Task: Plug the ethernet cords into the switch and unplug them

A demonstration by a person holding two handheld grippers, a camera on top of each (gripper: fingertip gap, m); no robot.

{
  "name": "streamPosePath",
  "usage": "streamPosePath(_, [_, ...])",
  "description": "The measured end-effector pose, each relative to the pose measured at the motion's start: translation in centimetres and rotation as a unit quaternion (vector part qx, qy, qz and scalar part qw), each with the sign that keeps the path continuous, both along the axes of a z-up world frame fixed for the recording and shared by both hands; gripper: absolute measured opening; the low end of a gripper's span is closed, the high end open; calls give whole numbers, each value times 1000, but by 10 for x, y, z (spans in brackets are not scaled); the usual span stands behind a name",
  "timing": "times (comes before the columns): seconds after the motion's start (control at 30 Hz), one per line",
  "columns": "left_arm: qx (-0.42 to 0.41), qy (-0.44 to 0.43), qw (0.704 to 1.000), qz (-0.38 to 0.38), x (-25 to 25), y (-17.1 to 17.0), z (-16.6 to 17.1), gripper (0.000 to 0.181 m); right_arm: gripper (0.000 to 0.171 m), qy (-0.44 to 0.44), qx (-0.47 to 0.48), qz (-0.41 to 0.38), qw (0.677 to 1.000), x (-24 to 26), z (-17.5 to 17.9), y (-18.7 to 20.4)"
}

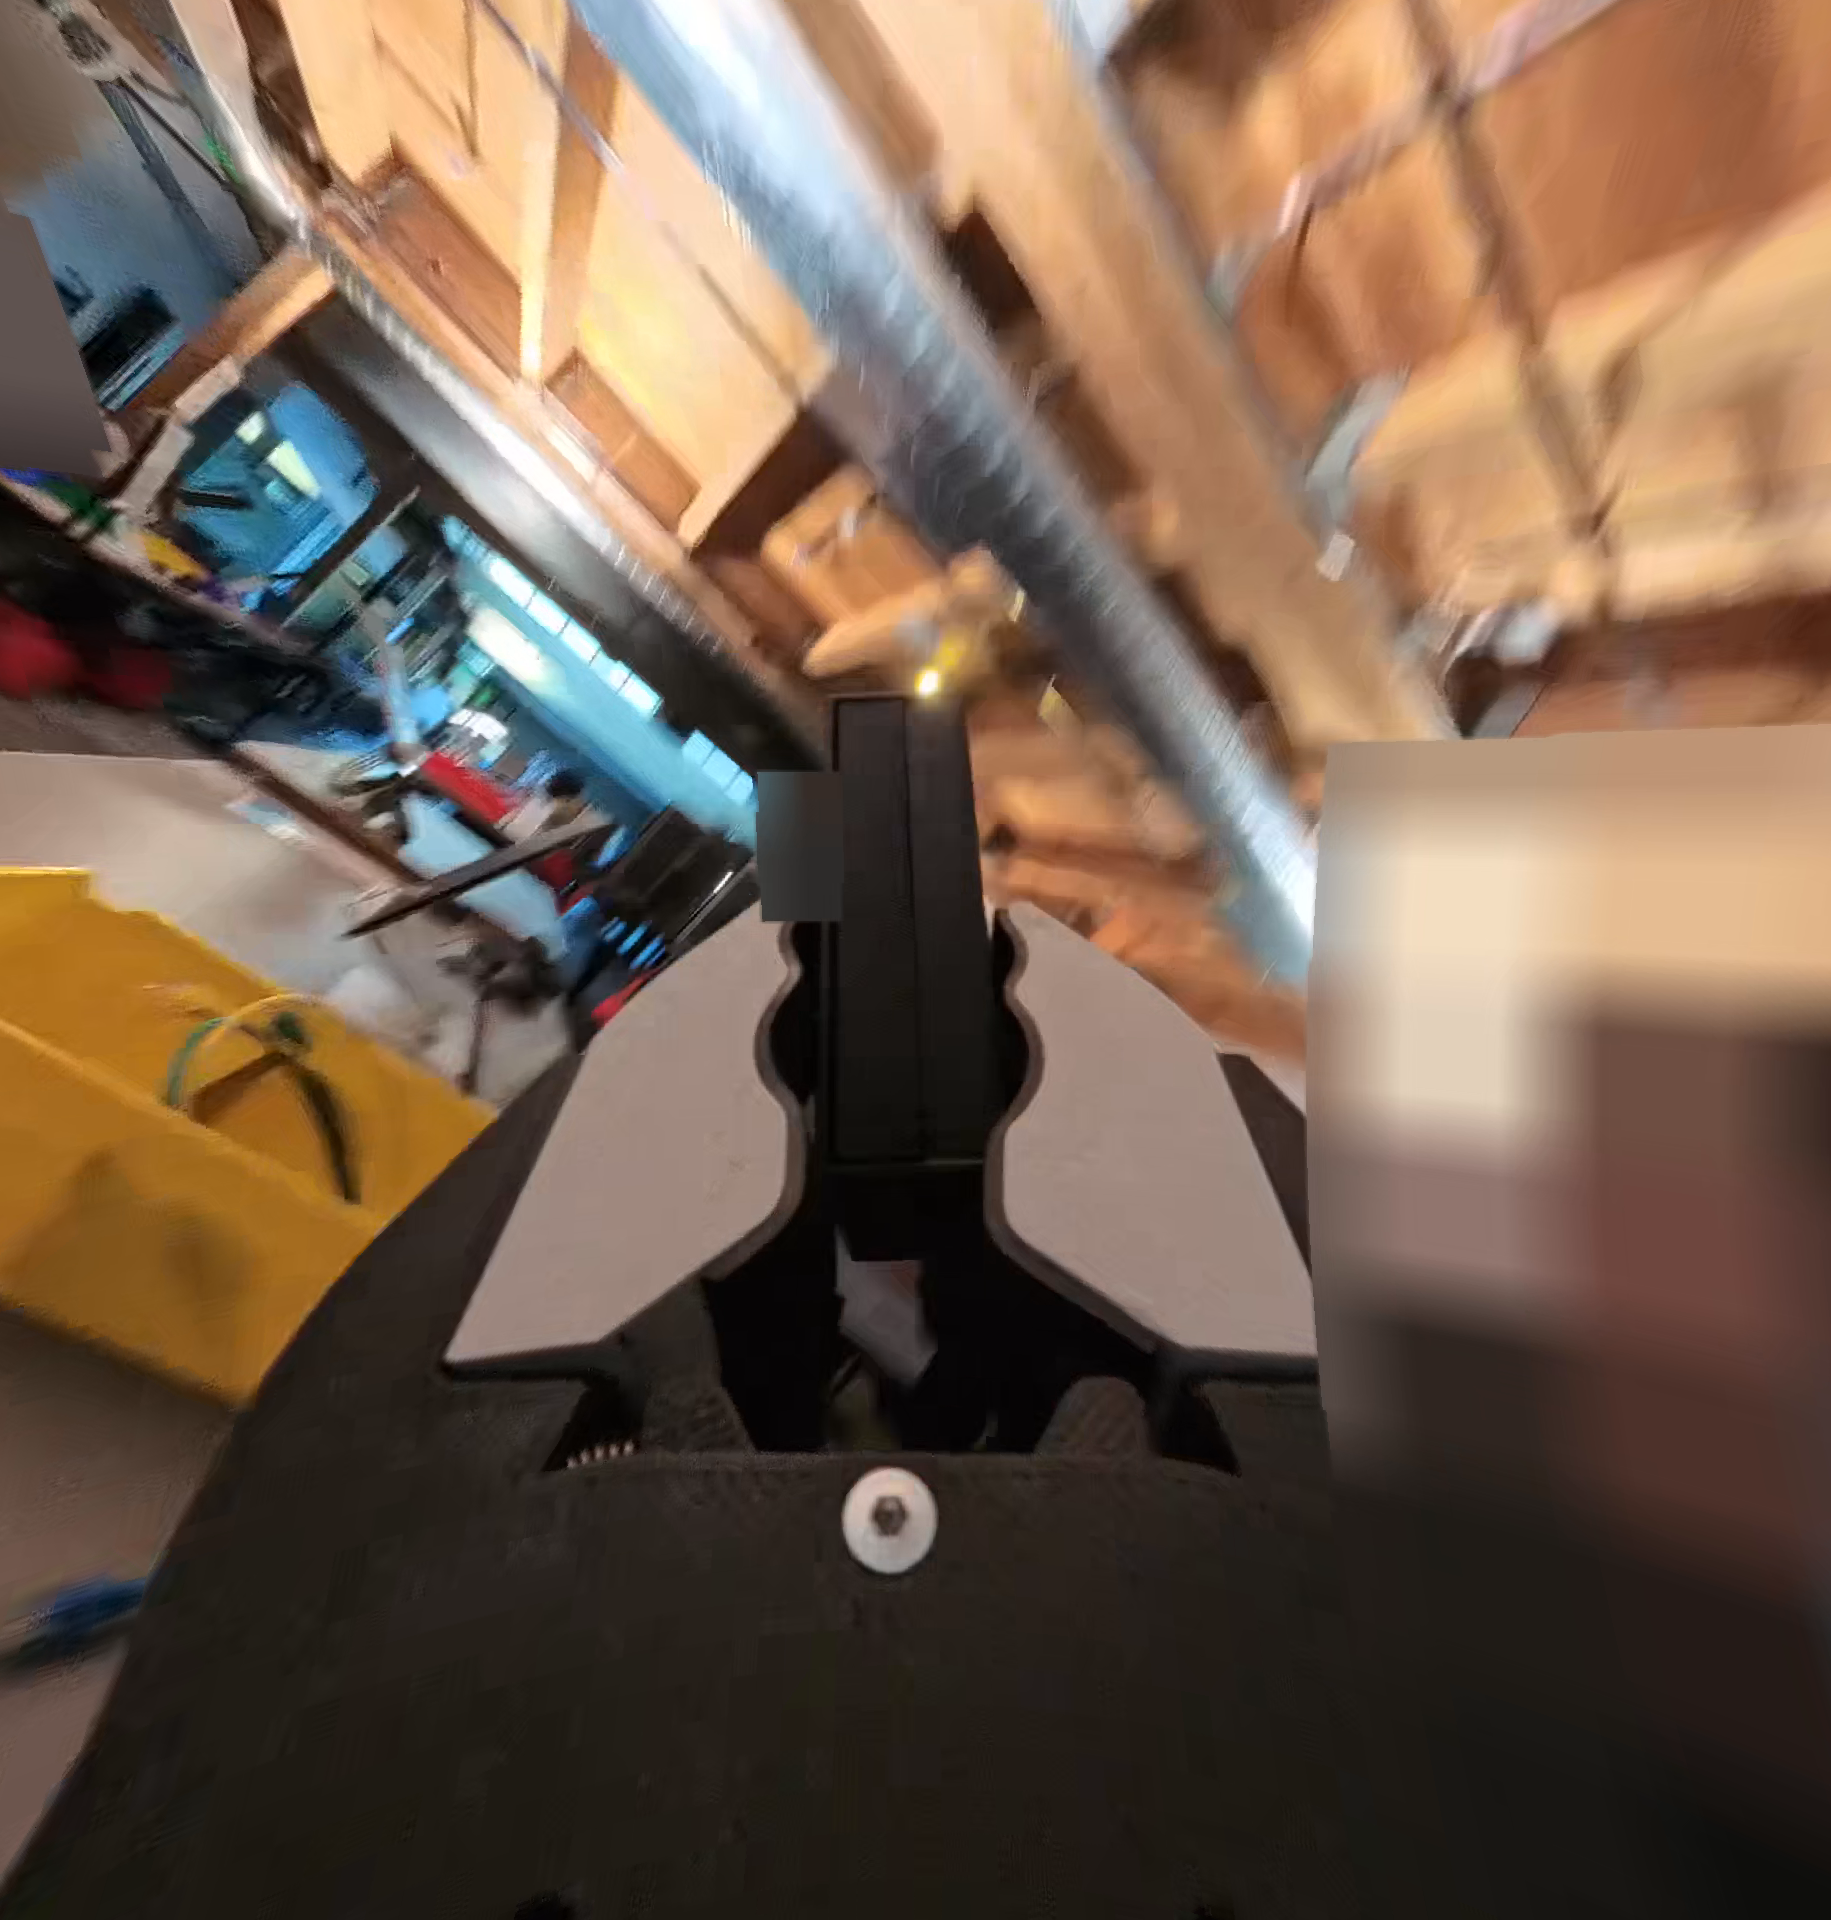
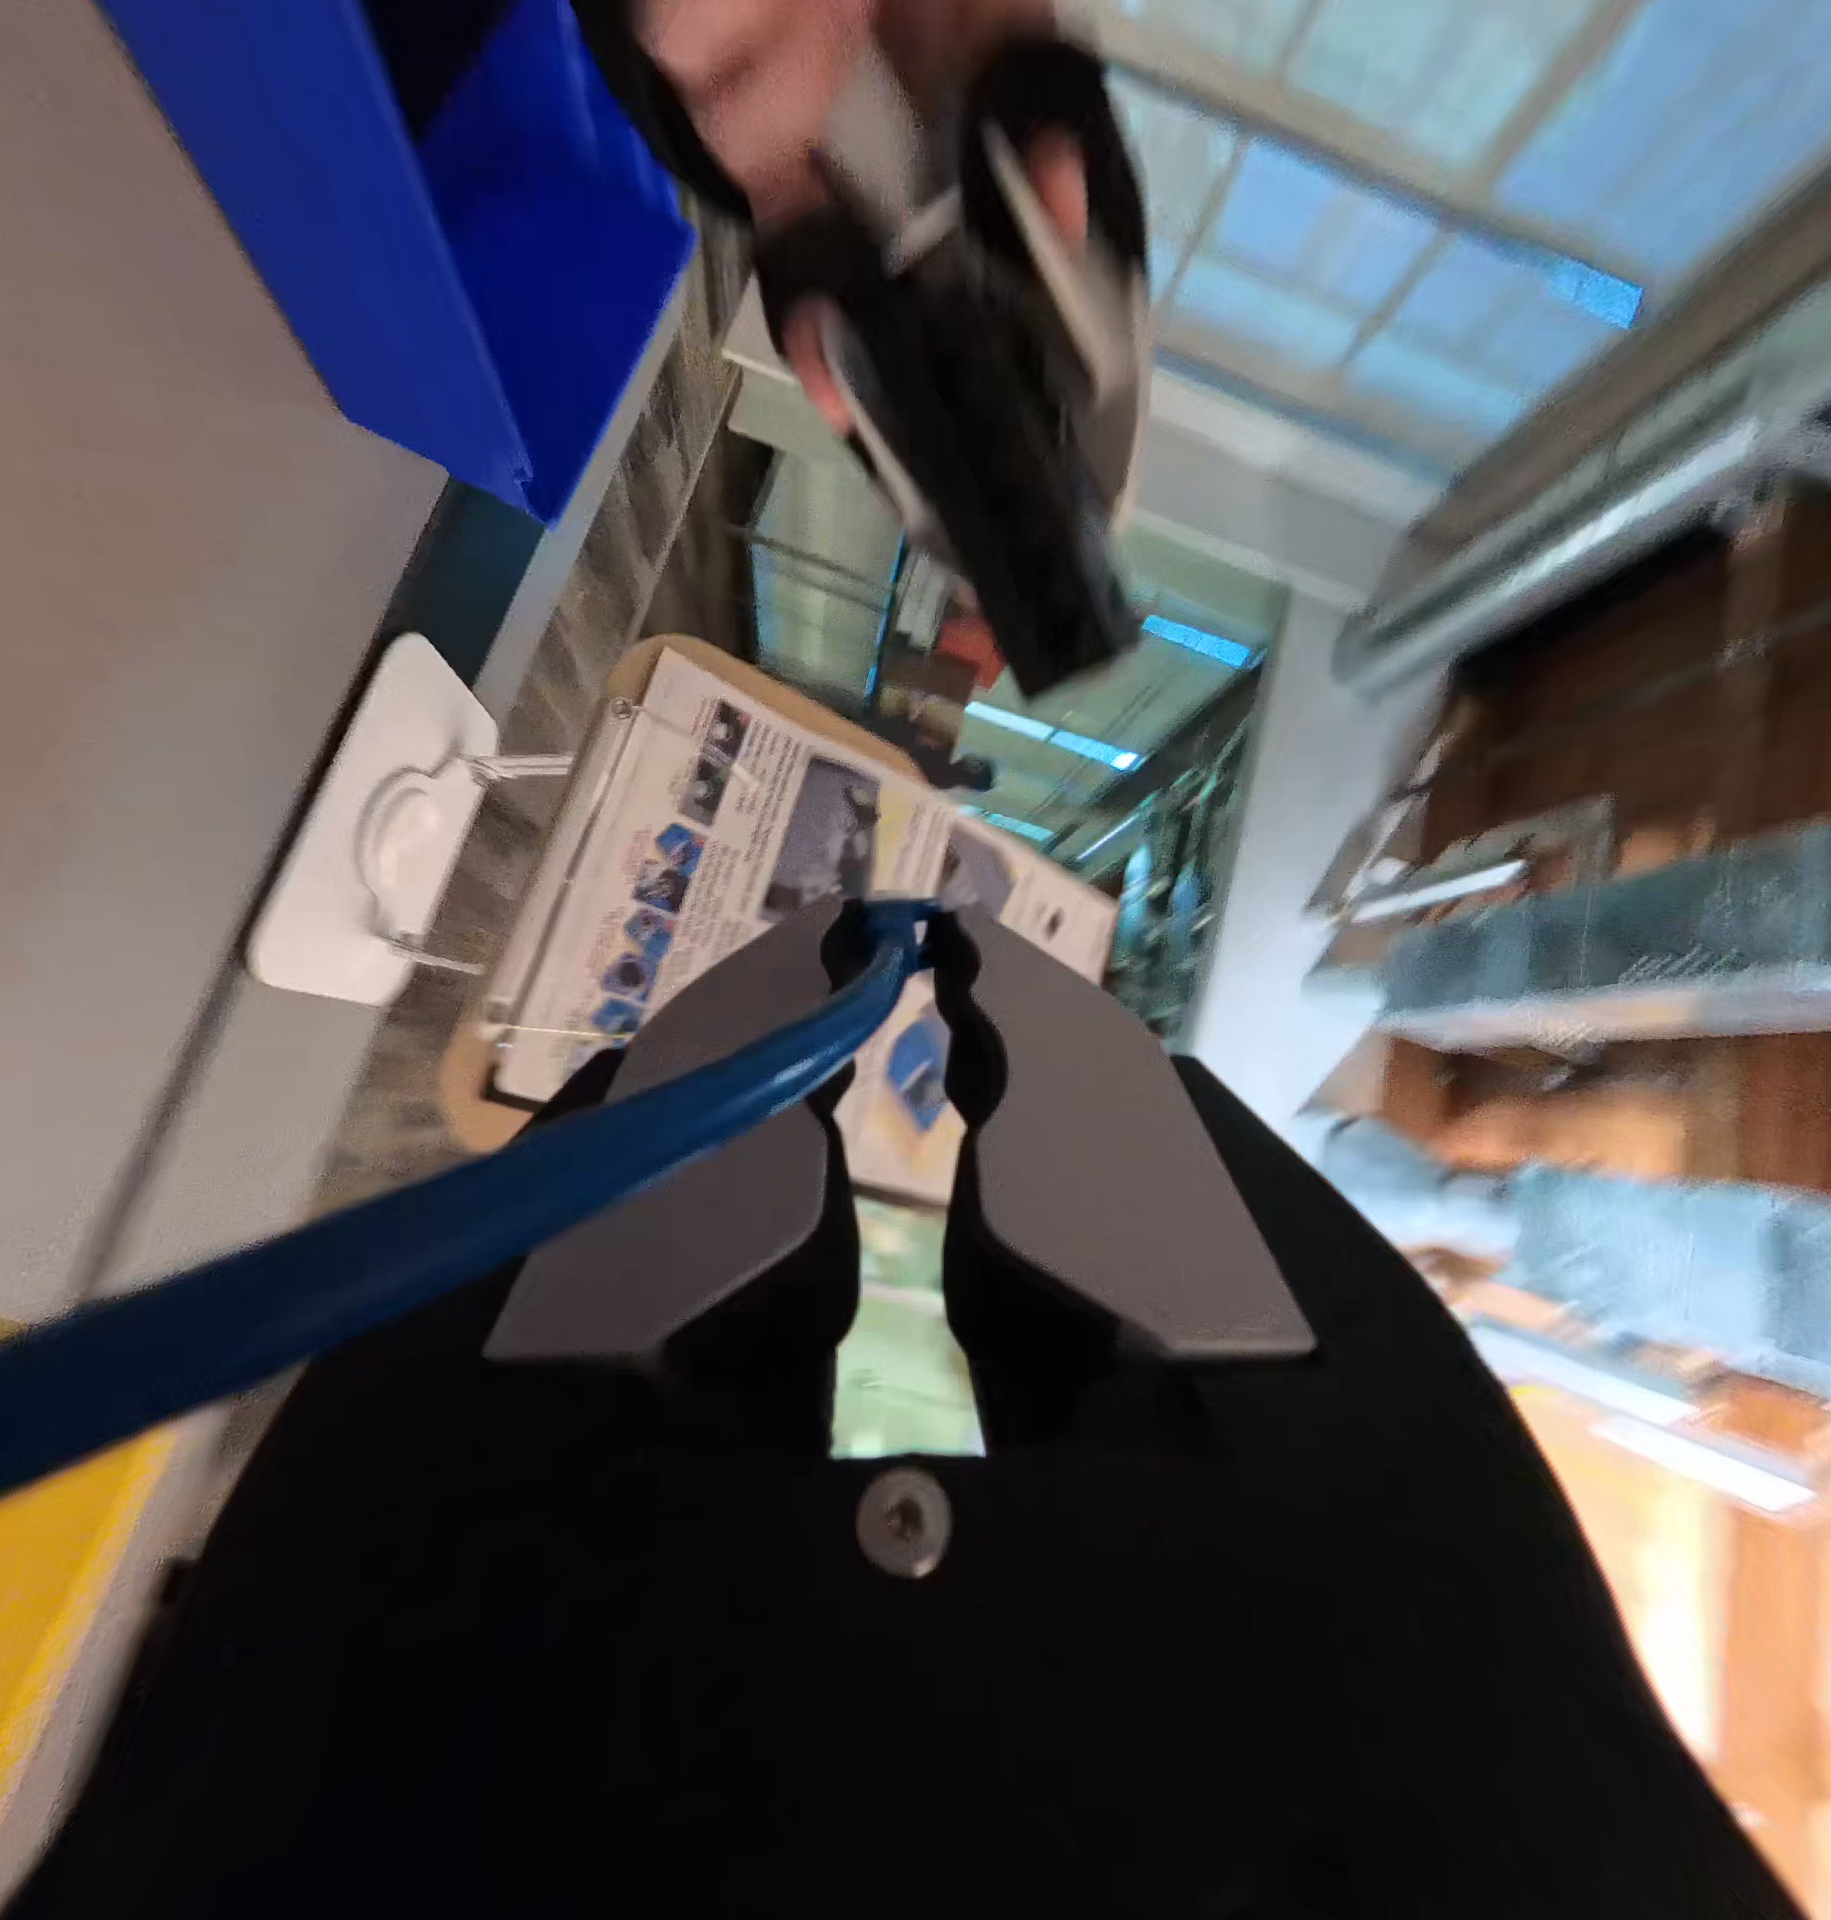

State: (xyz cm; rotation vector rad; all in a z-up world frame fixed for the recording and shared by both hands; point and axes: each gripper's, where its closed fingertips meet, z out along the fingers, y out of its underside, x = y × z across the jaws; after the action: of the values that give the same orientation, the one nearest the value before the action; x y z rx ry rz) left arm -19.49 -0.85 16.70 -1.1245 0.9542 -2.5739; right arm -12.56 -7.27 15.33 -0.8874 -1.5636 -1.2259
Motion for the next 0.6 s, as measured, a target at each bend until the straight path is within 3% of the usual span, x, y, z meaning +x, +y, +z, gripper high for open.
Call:
streamPosePath(0.1, [108,-1,994,6,-8,-31,6,29,14,100,-39,-53,993,31,9,10])
streamPosePath(0.3, [138,21,989,38,-9,-31,7,29,14,122,-132,-220,959,81,1,35])
streamPosePath(0.4, [154,18,987,45,-18,-31,10,29,14,111,-139,-266,947,105,16,43])
streamPosePath(0.6, [170,1,984,58,-37,-30,22,29,16,142,-128,-360,913,172,89,28])
